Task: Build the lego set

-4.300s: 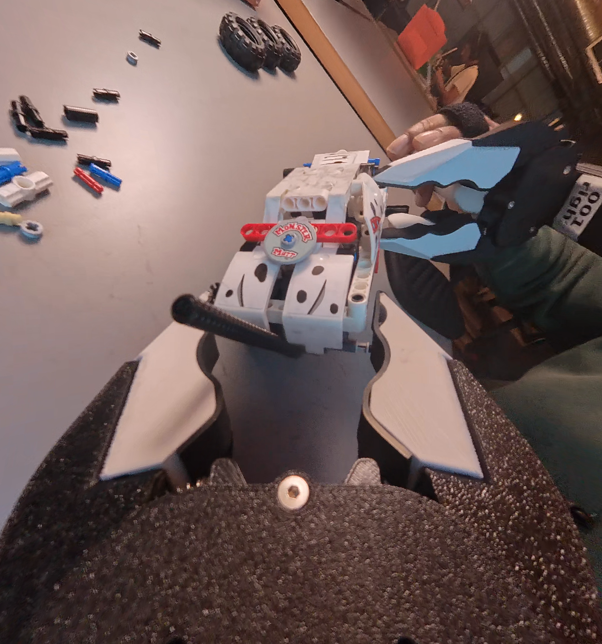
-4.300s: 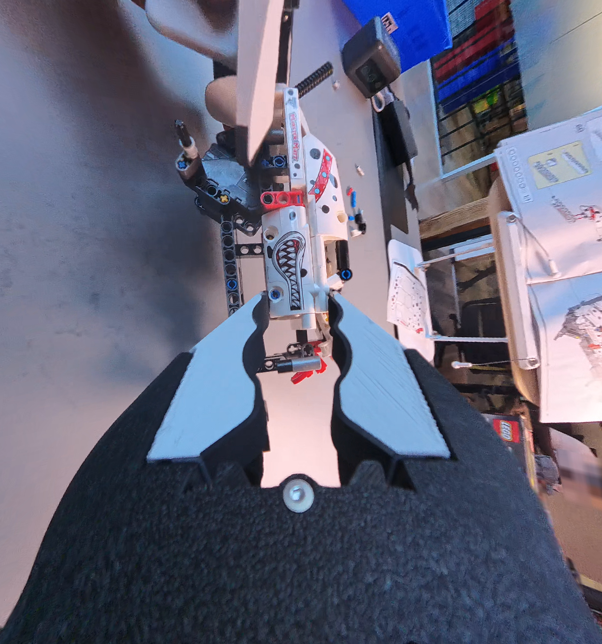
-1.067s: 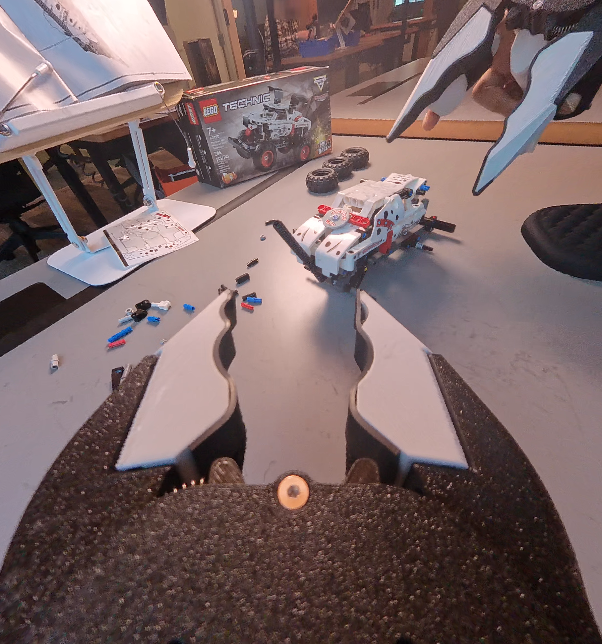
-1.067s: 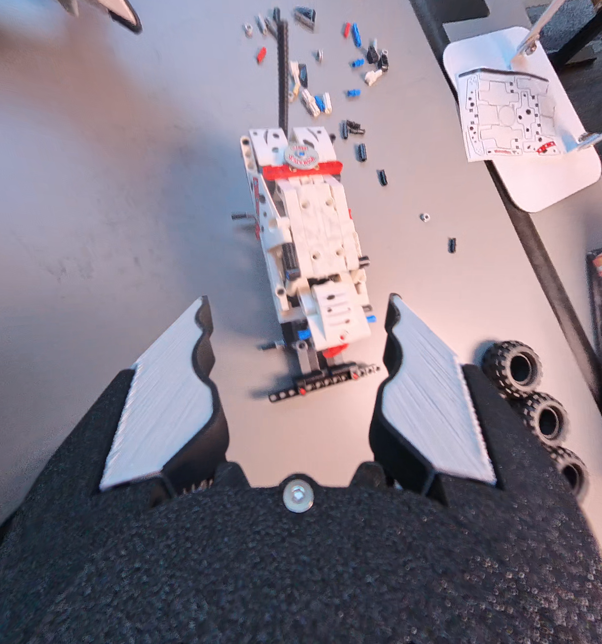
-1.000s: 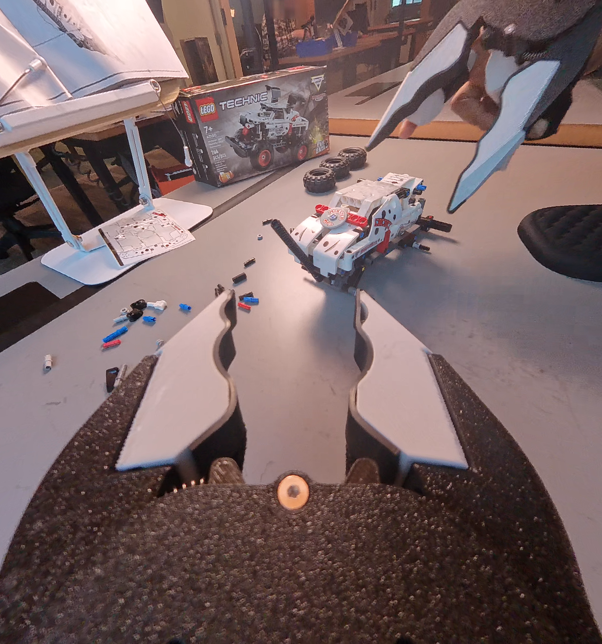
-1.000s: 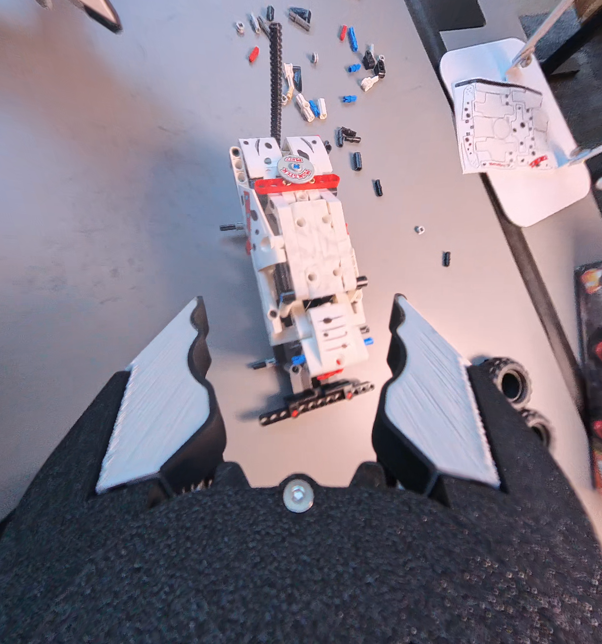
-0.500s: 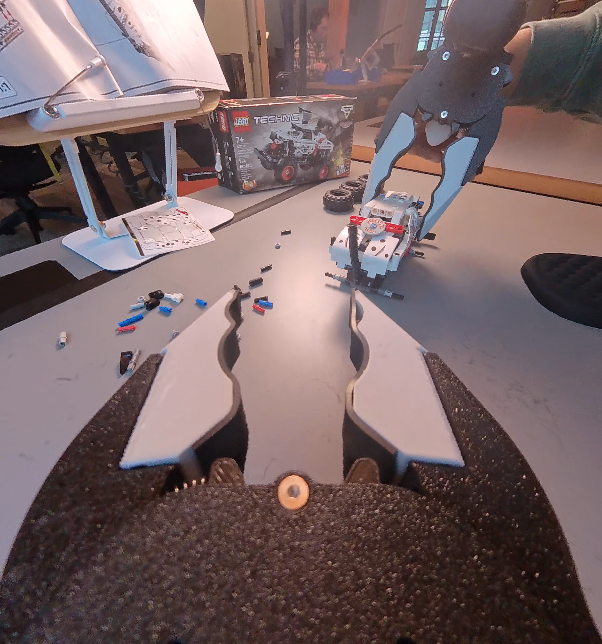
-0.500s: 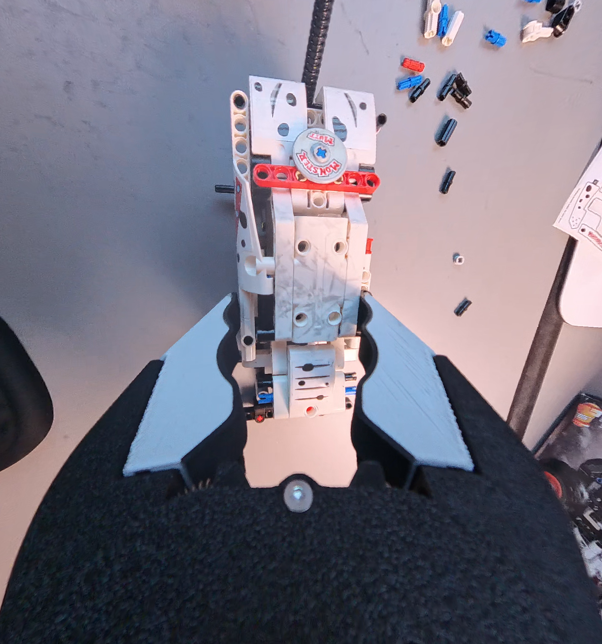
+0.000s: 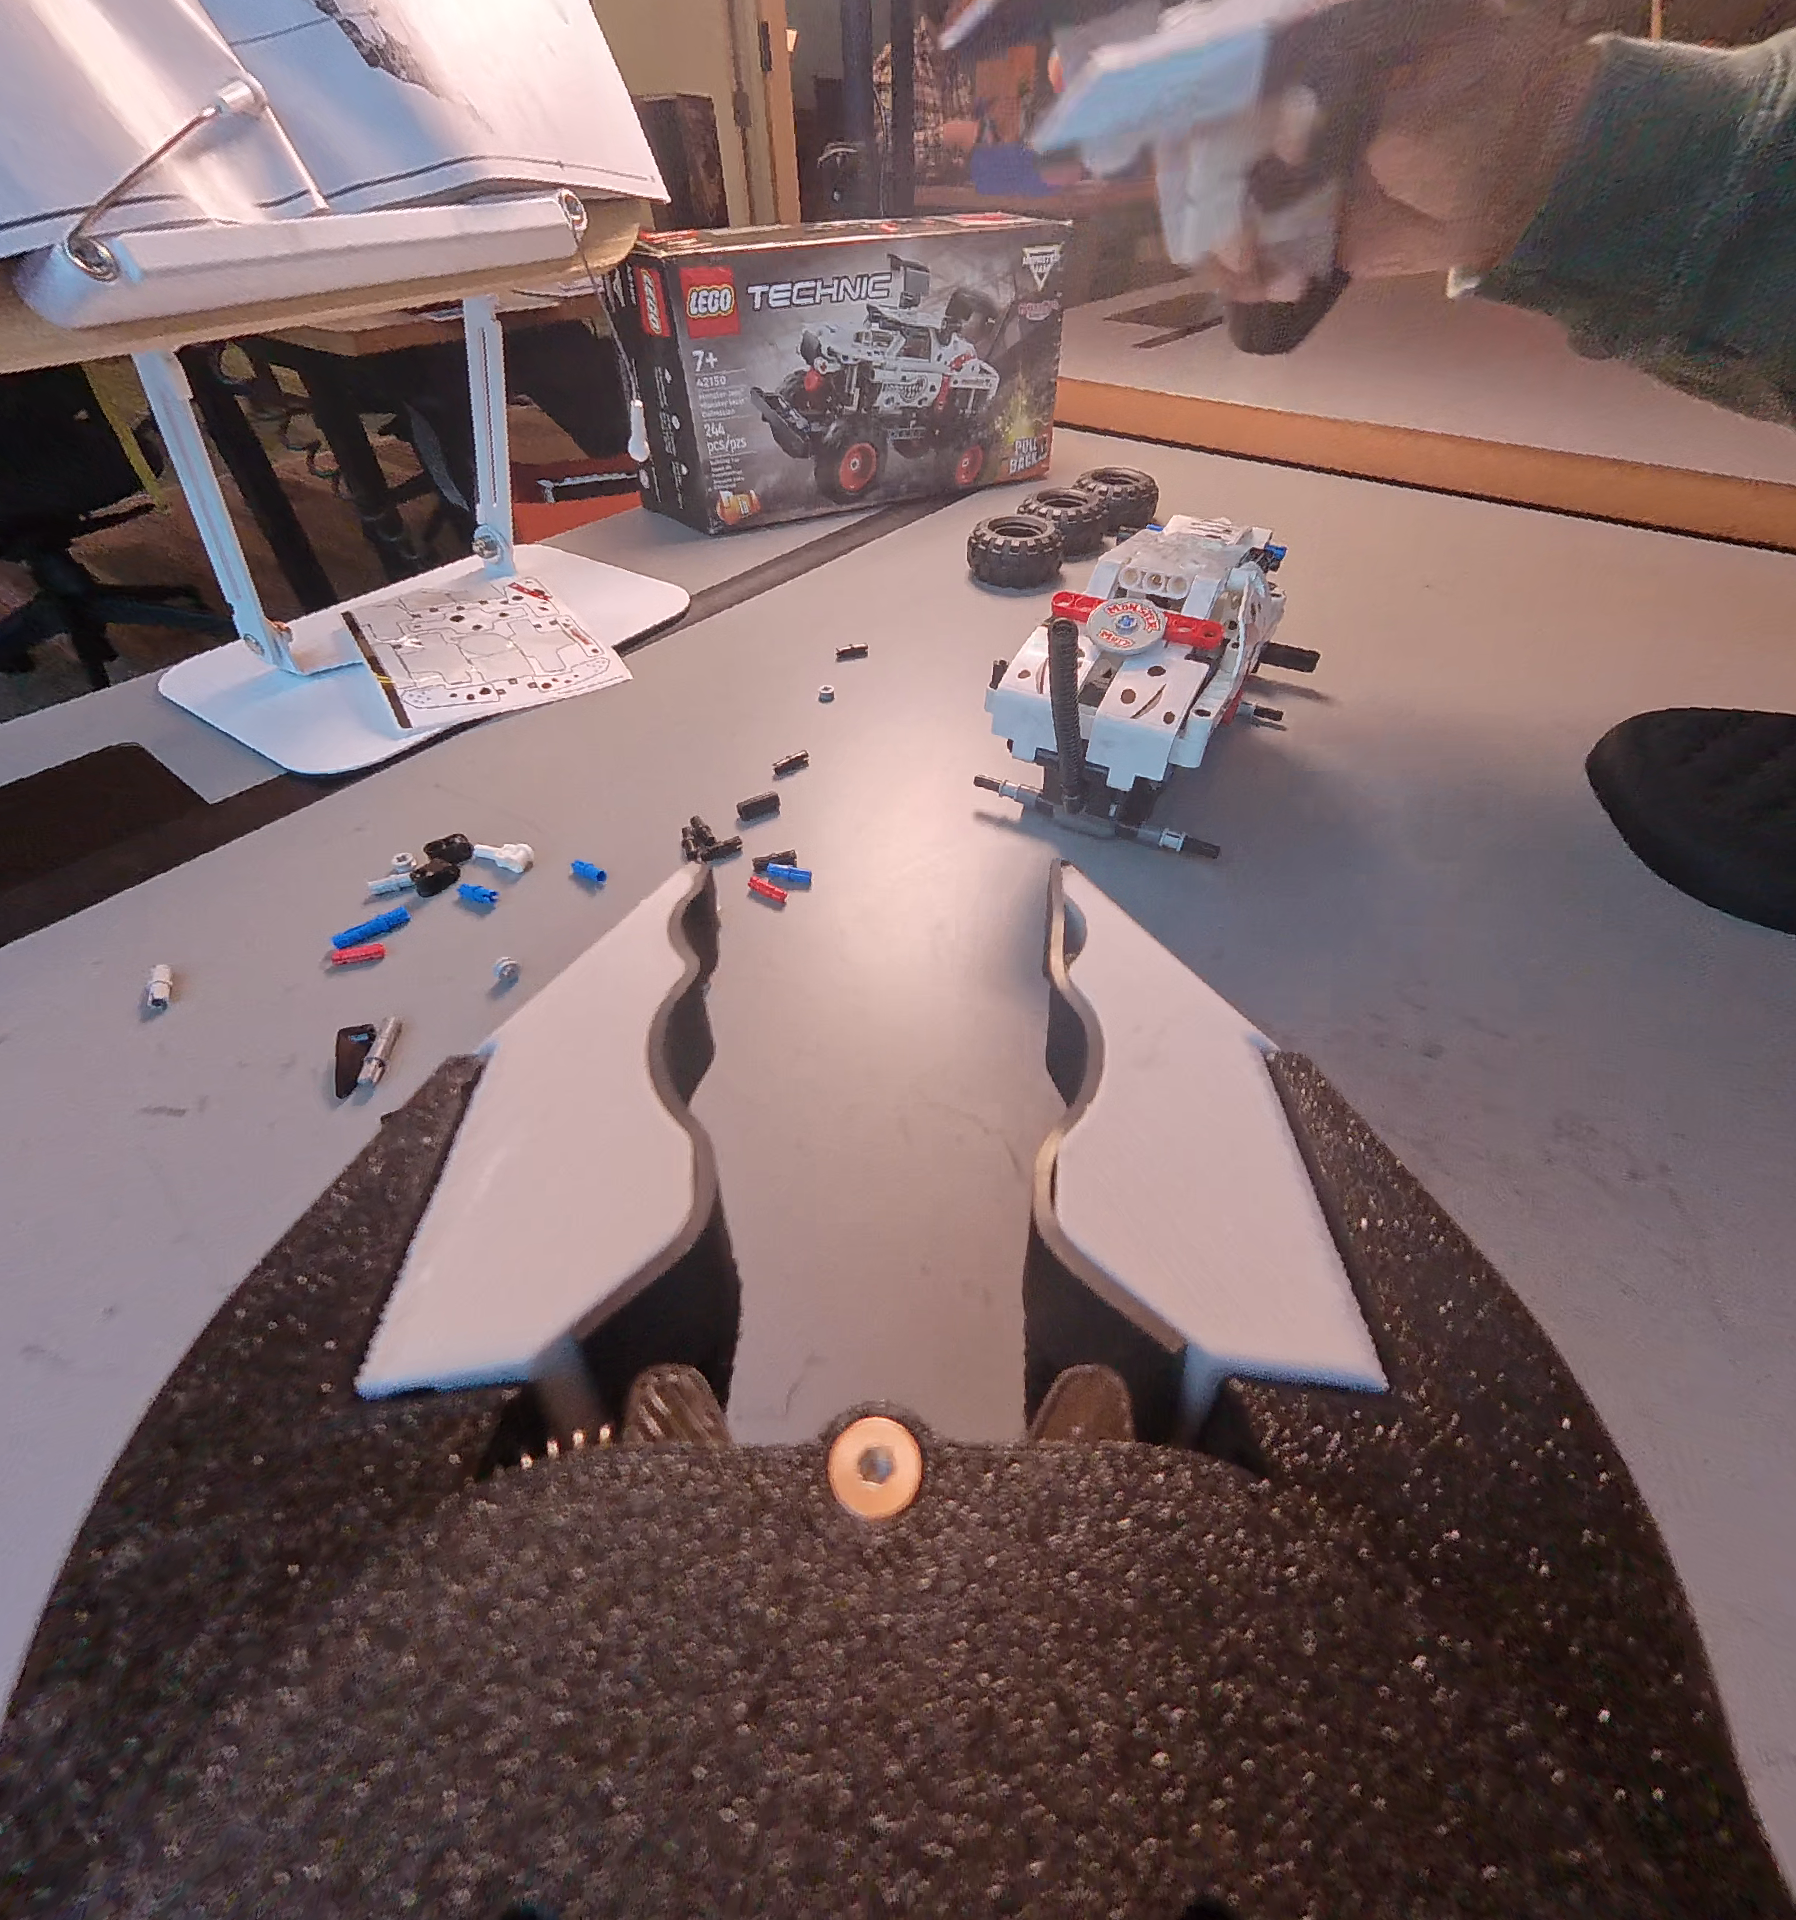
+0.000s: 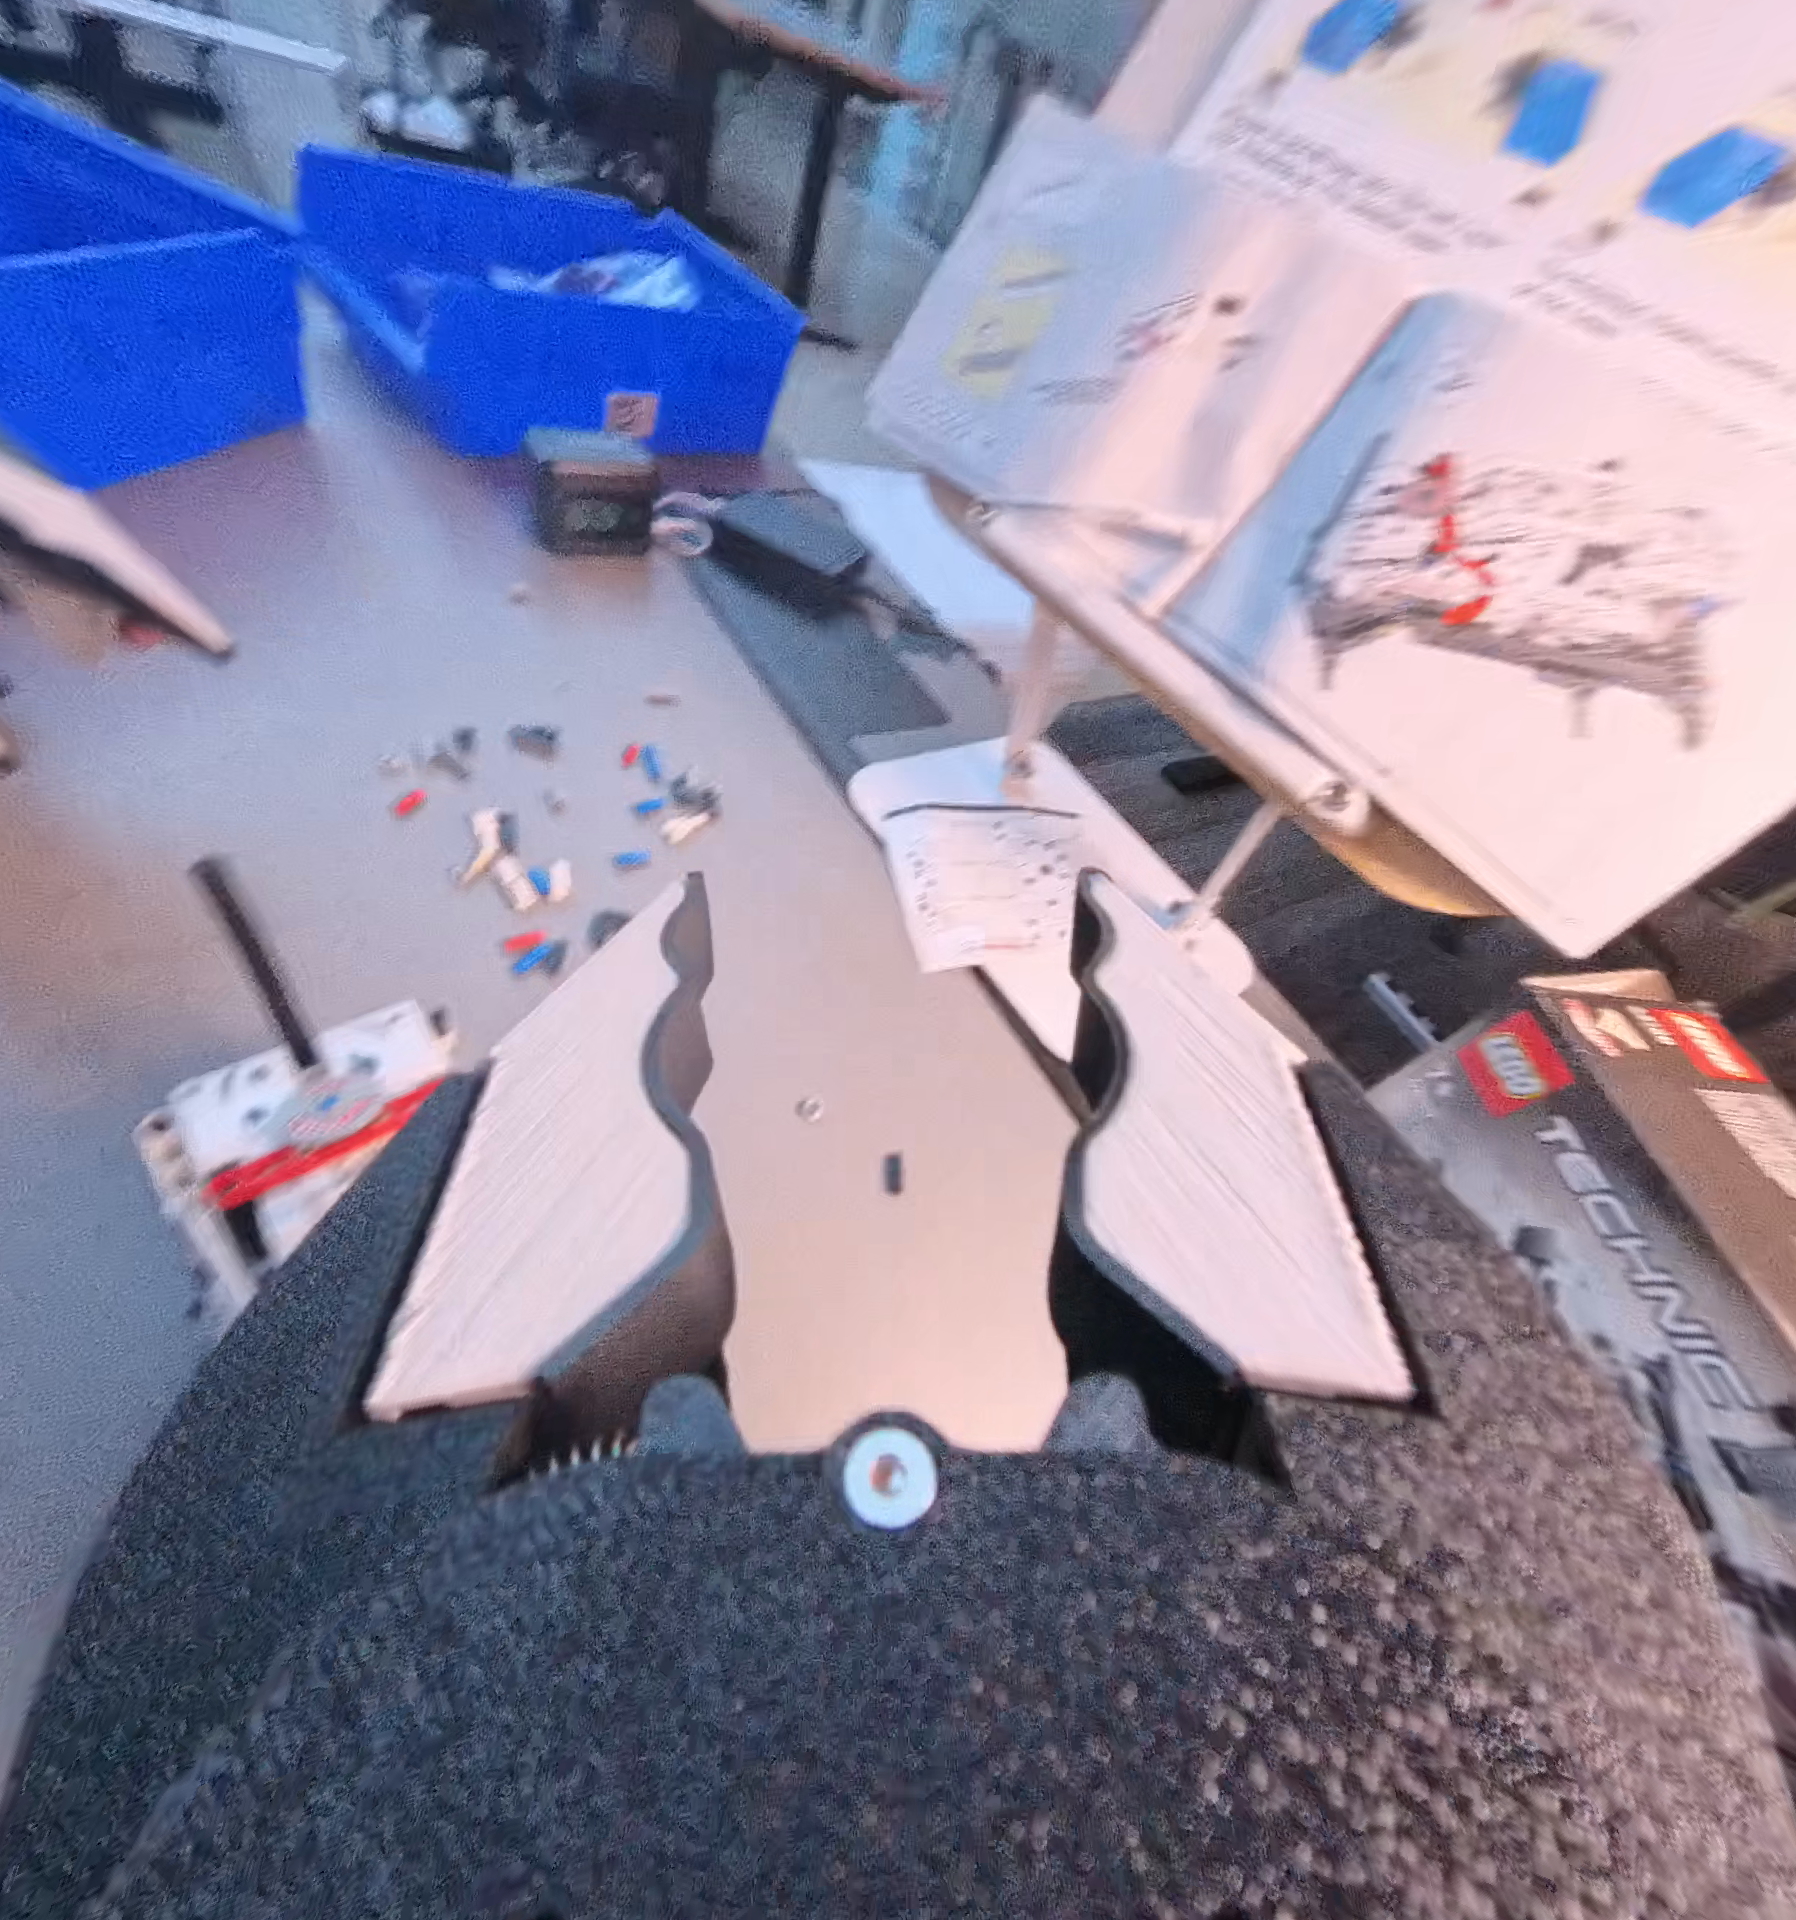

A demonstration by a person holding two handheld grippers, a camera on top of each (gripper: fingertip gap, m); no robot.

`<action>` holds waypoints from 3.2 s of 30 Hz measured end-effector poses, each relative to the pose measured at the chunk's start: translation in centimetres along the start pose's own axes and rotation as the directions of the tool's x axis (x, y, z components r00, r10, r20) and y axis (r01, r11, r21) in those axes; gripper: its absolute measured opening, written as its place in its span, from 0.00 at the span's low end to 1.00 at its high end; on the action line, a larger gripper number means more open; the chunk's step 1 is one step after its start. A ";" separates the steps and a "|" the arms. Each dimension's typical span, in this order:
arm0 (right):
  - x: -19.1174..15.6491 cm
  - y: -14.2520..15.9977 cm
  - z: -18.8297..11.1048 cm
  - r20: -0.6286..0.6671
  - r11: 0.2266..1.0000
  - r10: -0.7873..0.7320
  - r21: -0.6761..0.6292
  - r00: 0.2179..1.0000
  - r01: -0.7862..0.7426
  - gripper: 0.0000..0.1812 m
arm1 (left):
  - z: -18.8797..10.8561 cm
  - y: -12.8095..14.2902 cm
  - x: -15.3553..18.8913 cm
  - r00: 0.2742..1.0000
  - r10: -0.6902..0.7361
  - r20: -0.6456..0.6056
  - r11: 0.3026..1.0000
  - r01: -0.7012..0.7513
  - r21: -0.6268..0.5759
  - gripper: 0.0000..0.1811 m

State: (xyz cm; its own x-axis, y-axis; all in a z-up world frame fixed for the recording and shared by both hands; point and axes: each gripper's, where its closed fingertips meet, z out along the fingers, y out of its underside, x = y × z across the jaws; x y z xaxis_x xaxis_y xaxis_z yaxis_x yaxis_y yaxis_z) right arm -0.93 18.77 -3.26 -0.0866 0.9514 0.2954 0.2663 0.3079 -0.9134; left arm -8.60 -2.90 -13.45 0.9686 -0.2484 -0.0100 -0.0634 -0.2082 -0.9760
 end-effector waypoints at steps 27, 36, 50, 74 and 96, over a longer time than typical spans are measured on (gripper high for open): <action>16.6 -1.9 15.0 -0.536 0.994 0.057 -0.047 0.842 -0.097 0.16 | 9.8 -13.0 -14.5 0.969 0.043 0.244 0.998 -0.051 0.025 0.31; 14.0 -0.1 14.7 -0.378 0.997 0.039 -0.048 0.925 -0.062 0.10 | 19.9 -13.5 -22.6 0.928 0.290 0.234 0.940 -0.230 -0.252 0.22; 14.8 0.6 14.7 -0.408 0.993 0.065 -0.063 0.910 -0.099 0.09 | 18.0 -12.6 -22.8 0.913 0.340 0.224 0.929 -0.290 -0.230 0.00; 13.4 -0.4 14.7 -0.386 0.994 0.084 -0.028 0.919 -0.102 0.07 | 14.9 -13.2 -26.1 0.879 -0.464 0.107 0.865 0.424 0.268 0.03; 4.9 -7.4 13.5 -0.217 0.960 -0.133 0.213 0.967 0.180 0.16 | 11.4 -16.4 -21.0 0.954 -0.281 0.103 0.940 0.251 0.233 0.28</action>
State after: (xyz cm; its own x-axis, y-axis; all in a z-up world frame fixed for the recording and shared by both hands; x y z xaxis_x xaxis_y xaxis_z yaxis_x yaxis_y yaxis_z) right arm -16.26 21.18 1.24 0.0895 0.8791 0.4682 0.0353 0.4670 -0.8836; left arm -25.15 16.54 0.26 0.9669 -0.0808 0.2419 0.2395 -0.0378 -0.9702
